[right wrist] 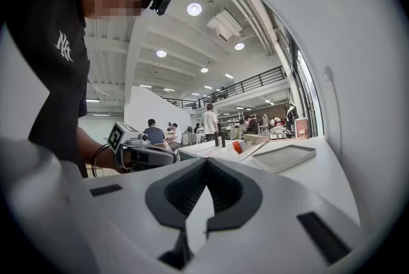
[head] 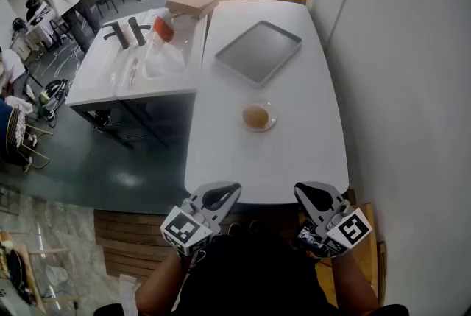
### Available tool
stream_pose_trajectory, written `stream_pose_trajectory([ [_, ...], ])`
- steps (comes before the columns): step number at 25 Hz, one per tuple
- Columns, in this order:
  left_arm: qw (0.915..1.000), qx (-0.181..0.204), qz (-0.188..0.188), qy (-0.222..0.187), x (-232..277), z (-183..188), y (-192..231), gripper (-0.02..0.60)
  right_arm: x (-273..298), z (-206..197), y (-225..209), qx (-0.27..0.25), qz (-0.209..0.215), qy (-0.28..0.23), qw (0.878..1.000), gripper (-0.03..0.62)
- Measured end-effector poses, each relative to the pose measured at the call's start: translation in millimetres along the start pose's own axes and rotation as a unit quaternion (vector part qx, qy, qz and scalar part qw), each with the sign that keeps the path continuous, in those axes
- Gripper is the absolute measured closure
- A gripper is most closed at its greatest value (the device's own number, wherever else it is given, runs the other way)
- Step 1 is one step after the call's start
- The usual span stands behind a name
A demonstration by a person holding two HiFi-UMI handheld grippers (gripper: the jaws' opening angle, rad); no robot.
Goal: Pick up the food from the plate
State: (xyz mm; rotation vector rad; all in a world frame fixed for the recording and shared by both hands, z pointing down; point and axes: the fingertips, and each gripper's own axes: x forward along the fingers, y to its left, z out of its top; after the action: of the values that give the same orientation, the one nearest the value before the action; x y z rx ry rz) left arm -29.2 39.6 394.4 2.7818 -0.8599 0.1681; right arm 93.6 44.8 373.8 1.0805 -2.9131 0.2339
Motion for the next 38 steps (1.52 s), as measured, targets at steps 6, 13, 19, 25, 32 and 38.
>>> stream_pose_trajectory([
  [6, 0.9999, 0.014, 0.002, -0.005, -7.2, -2.5, 11.7, 0.572, 4.9, -0.9, -0.1, 0.0, -0.008, 0.0, 1.0, 0.592],
  [13, 0.9999, 0.005, -0.006, -0.007, -10.1, 0.1, 13.6, 0.572, 8.3, 5.4, 0.9, 0.005, -0.021, -0.01, 1.0, 0.592],
  [19, 0.9998, 0.004, -0.017, -0.012, -13.3, 1.7, 16.6, 0.572, 11.5, 5.0, 3.8, 0.005, -0.031, -0.004, 0.999, 0.591],
  [25, 0.9991, 0.034, -0.024, -0.002, -27.8, -3.2, 21.7, 0.572, 21.8, 7.3, 17.2, 0.001, -0.027, -0.001, 1.0, 0.591],
  [32, 0.9997, 0.014, -0.021, -0.005, -43.8, -7.7, 34.3, 0.572, 29.0, 10.4, 23.1, -0.006, -0.044, -0.013, 0.999, 0.591],
  [38, 0.9989, 0.033, -0.032, -0.009, -54.9, -7.3, 37.2, 0.572, 30.2, 13.8, 29.4, -0.016, -0.054, -0.017, 0.998, 0.591],
])
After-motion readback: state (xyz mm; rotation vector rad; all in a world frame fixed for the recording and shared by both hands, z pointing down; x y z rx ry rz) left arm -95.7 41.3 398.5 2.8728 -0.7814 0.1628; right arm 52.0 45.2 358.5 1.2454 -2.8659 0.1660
